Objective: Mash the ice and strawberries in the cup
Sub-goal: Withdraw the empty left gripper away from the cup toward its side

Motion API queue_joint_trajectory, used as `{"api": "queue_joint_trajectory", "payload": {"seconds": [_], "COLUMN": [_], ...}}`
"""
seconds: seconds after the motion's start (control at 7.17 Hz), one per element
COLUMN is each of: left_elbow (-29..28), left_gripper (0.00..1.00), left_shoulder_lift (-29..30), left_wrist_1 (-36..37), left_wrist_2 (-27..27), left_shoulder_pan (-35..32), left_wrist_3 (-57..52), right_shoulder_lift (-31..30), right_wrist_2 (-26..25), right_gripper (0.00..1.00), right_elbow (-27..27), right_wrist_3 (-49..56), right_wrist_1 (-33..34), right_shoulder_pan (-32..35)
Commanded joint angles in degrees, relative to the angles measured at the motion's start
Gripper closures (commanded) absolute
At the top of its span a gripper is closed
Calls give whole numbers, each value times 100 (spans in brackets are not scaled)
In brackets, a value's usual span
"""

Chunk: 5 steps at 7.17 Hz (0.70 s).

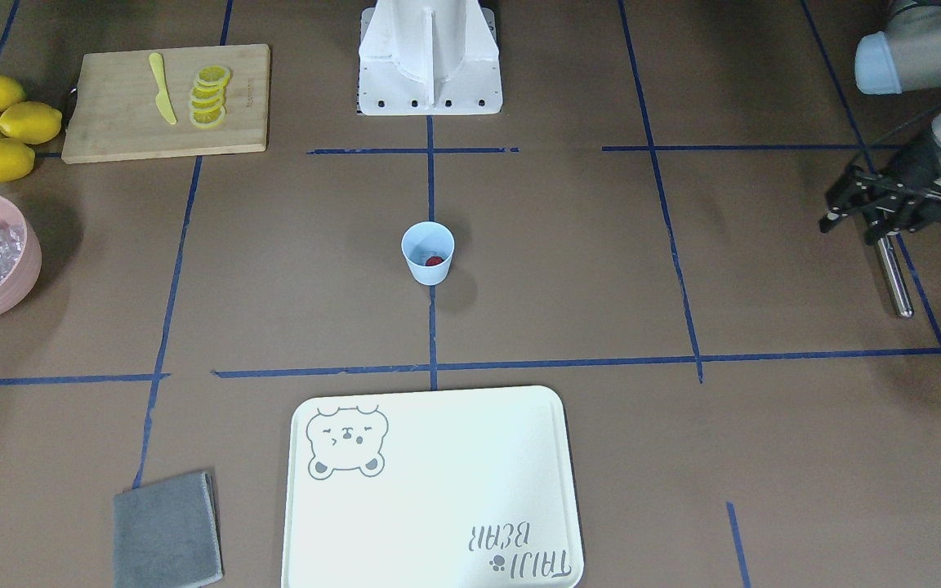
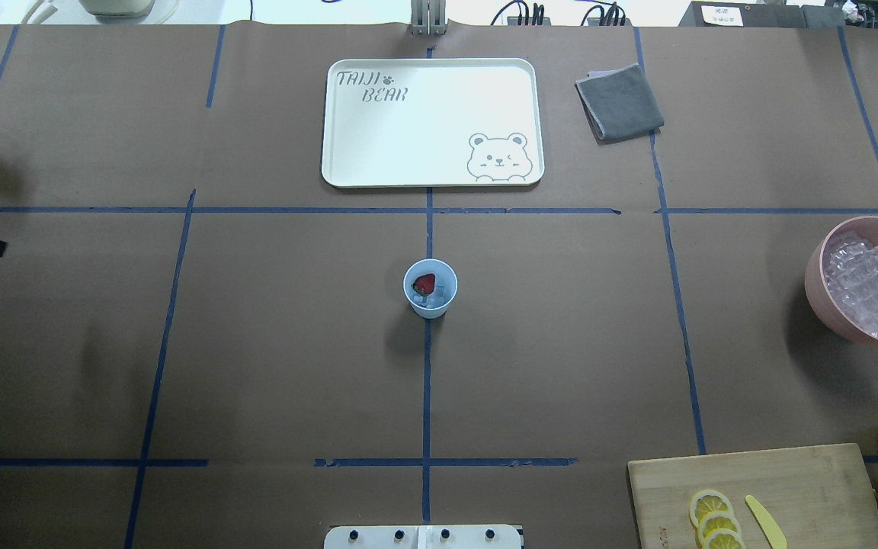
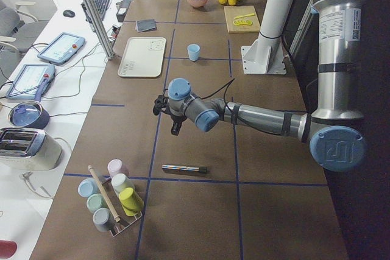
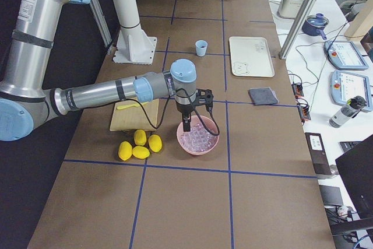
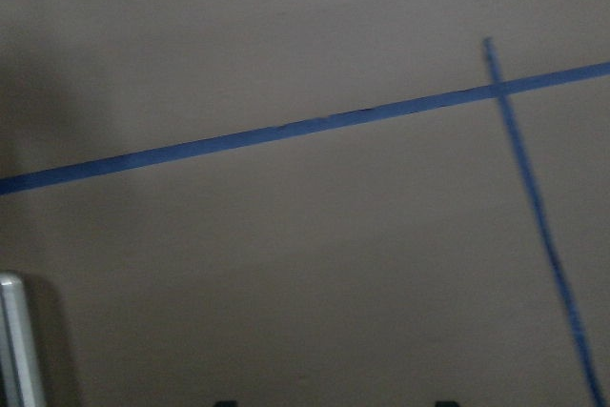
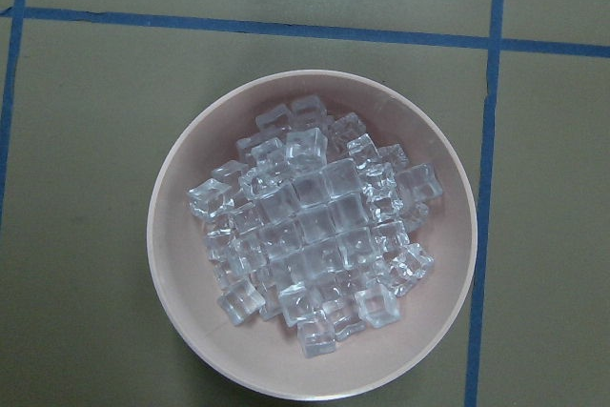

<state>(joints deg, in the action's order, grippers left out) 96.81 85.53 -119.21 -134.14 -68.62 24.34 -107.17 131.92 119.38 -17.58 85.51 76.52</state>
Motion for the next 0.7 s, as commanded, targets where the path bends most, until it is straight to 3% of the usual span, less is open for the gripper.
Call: {"api": "queue_joint_trajectory", "payload": {"seconds": [0.0, 0.28, 0.56], "left_elbow": [-1282, -1542, -1690], "left_gripper": [23, 21, 21], "left_shoulder_lift": [234, 350, 376], "left_wrist_1": [30, -49, -58], "left_wrist_2": [37, 133, 133], "left_shoulder_pan": [-292, -284, -196], "left_wrist_3": [-421, 260, 273], "right_shoulder_lift": [-32, -41, -32], "right_wrist_2": [0, 0, -17], "right_gripper": [0, 0, 0], "right_elbow": [6, 32, 23], "right_wrist_3": [44, 44, 35], "right_wrist_1": [-8, -8, -8], "right_shoulder_pan": [29, 29, 29]}}
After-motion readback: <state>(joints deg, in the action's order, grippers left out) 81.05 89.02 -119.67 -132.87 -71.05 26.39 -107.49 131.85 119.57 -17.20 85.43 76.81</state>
